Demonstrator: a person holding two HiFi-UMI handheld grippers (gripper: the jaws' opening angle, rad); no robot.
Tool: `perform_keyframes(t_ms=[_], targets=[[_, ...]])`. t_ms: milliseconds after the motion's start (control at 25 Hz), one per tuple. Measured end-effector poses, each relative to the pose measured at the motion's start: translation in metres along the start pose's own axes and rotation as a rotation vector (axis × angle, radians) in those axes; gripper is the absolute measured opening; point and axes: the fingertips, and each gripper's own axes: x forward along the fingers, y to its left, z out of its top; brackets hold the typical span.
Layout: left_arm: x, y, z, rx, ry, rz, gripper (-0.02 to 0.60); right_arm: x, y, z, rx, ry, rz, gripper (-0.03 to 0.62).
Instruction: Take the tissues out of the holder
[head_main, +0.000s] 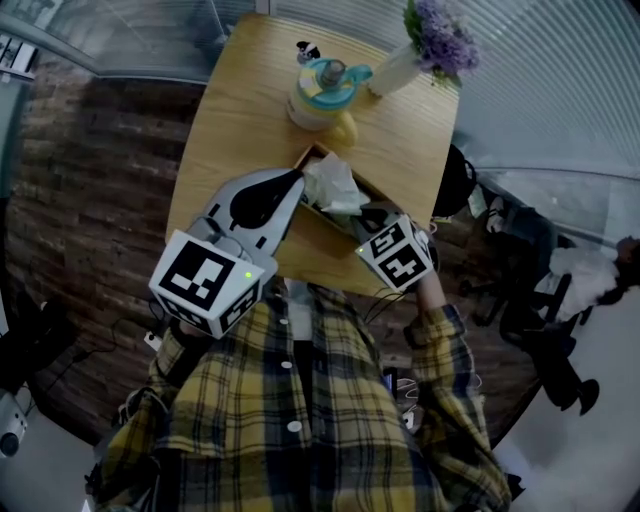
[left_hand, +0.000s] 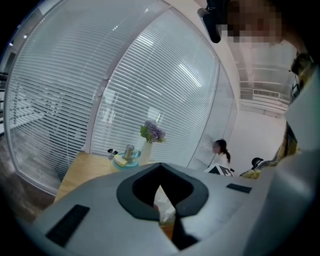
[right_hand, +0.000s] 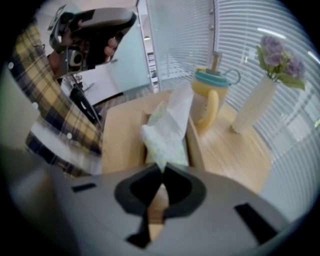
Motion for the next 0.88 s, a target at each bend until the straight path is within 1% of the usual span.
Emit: perform_keyframes(t_ms=[560,880], targets=[[0.006,-0.018,0.011,0.048,-0.007,-0.065,0.008,-0.048,-0.005,0.018,-0.01,-0.099,-0.124,0.017],[0.013,-0.028,0.016,0.076,0.0,-0.086,0.008,-0.097,-0.01,0.037,0.034,-0.257,-0.201,0.017]])
